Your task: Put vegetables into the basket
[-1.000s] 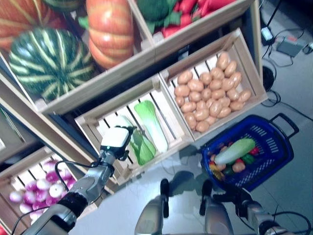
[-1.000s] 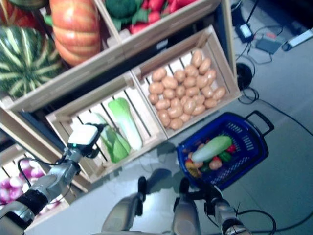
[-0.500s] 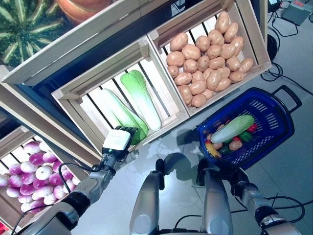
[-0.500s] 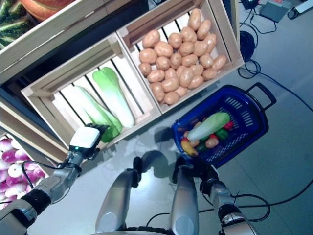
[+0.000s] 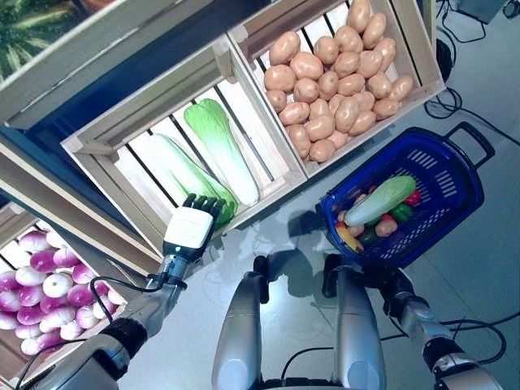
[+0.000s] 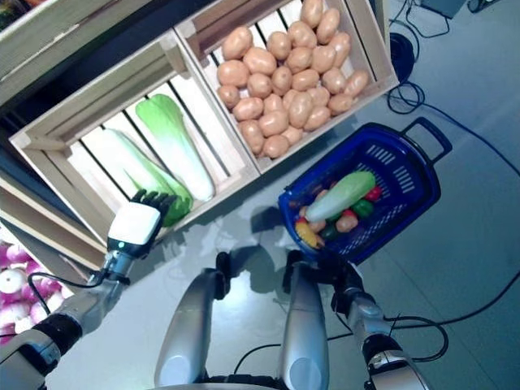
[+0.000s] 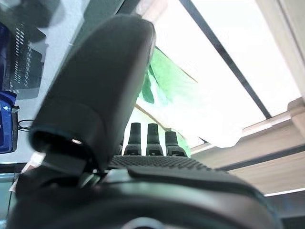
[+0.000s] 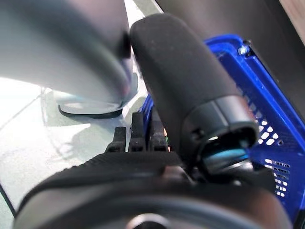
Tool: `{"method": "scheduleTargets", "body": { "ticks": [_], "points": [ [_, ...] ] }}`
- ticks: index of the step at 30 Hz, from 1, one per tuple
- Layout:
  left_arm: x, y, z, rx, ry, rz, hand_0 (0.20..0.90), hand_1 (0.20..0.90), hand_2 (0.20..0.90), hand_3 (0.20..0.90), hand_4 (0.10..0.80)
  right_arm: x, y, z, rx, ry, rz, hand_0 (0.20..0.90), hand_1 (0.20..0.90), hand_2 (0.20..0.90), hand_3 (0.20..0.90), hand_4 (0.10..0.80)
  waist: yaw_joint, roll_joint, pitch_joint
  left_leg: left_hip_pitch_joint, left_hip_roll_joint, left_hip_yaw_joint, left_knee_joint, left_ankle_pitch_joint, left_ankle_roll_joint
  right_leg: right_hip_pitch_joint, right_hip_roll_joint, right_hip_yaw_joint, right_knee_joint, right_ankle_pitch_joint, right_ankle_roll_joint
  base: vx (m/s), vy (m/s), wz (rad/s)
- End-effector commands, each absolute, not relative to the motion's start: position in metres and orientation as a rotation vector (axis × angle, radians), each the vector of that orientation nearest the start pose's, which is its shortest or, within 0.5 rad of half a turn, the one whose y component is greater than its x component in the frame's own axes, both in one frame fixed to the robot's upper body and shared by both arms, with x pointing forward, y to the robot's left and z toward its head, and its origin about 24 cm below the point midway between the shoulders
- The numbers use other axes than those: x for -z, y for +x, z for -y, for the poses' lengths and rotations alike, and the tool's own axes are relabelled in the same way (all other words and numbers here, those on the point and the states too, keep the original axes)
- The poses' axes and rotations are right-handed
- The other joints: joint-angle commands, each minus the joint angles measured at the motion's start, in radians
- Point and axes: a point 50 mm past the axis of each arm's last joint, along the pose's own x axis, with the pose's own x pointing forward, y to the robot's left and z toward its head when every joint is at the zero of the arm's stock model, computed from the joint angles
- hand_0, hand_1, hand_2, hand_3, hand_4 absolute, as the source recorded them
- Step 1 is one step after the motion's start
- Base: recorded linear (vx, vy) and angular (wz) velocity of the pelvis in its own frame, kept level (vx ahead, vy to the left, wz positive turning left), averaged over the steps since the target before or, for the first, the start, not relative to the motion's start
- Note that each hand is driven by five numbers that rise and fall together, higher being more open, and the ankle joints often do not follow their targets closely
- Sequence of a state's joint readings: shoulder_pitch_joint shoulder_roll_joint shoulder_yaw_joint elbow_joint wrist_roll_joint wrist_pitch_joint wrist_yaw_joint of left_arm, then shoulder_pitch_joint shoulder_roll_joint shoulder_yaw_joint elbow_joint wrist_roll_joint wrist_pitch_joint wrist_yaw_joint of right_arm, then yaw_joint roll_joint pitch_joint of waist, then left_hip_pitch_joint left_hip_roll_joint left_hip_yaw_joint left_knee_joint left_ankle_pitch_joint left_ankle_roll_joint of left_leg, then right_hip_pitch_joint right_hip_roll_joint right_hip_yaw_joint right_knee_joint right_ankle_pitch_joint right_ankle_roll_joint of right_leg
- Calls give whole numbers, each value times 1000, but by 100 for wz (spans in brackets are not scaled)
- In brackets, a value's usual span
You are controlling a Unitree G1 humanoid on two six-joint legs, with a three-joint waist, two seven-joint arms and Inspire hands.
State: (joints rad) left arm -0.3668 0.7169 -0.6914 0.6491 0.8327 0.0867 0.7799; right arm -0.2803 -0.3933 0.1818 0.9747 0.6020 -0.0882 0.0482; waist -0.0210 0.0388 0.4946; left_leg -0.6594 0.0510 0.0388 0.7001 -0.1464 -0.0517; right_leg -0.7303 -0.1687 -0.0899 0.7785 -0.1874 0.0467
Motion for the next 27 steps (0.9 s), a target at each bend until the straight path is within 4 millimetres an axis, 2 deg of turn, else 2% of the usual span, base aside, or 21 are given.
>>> {"method": "scheduleTargets", "body": {
  "ticks": [1, 7, 14, 22, 27],
  "points": [
    [-43, 287, -267, -238, 1864, 396, 900, 900, 900, 900, 800, 83, 219, 273, 263, 98, -653, 900, 900, 900, 900, 800, -9, 4, -45, -38, -37, 57, 55, 0, 53, 59, 29, -3, -3, 38, -42, 0, 0, 0],
    [-47, 287, -277, -245, 1926, 380, 900, 900, 900, 900, 800, 83, 217, 272, 250, 89, -660, 900, 900, 900, 900, 800, -19, 3, -41, -38, -35, 65, 53, 5, 51, 52, 33, 4, 1, 45, -37, -8, 13, -2],
    [-62, 290, -295, -244, 2001, 330, 900, 900, 900, 900, 800, 83, 211, 283, 268, 75, -666, 900, 900, 900, 900, 800, -28, 16, -40, -27, -33, 82, 51, 8, 54, 58, 28, 10, -2, 50, -33, 6, 11, 0],
    [-75, 293, -300, -234, 2098, 351, 900, 900, 900, 900, 800, 82, 209, 289, 285, 73, -660, 900, 900, 900, 900, 800, -31, 25, -38, -23, -31, 97, 48, 6, 61, 56, 22, 9, -5, 56, -32, 8, 19, -1],
    [-82, 295, -307, -208, 2162, 297, 900, 900, 900, 900, 800, 81, 209, 290, 291, 72, -658, 900, 900, 900, 900, 800, -38, 26, -33, -21, -21, 102, 48, 8, 59, 56, 19, 6, -7, 58, -34, 25, 35, 0]
  ]
}}
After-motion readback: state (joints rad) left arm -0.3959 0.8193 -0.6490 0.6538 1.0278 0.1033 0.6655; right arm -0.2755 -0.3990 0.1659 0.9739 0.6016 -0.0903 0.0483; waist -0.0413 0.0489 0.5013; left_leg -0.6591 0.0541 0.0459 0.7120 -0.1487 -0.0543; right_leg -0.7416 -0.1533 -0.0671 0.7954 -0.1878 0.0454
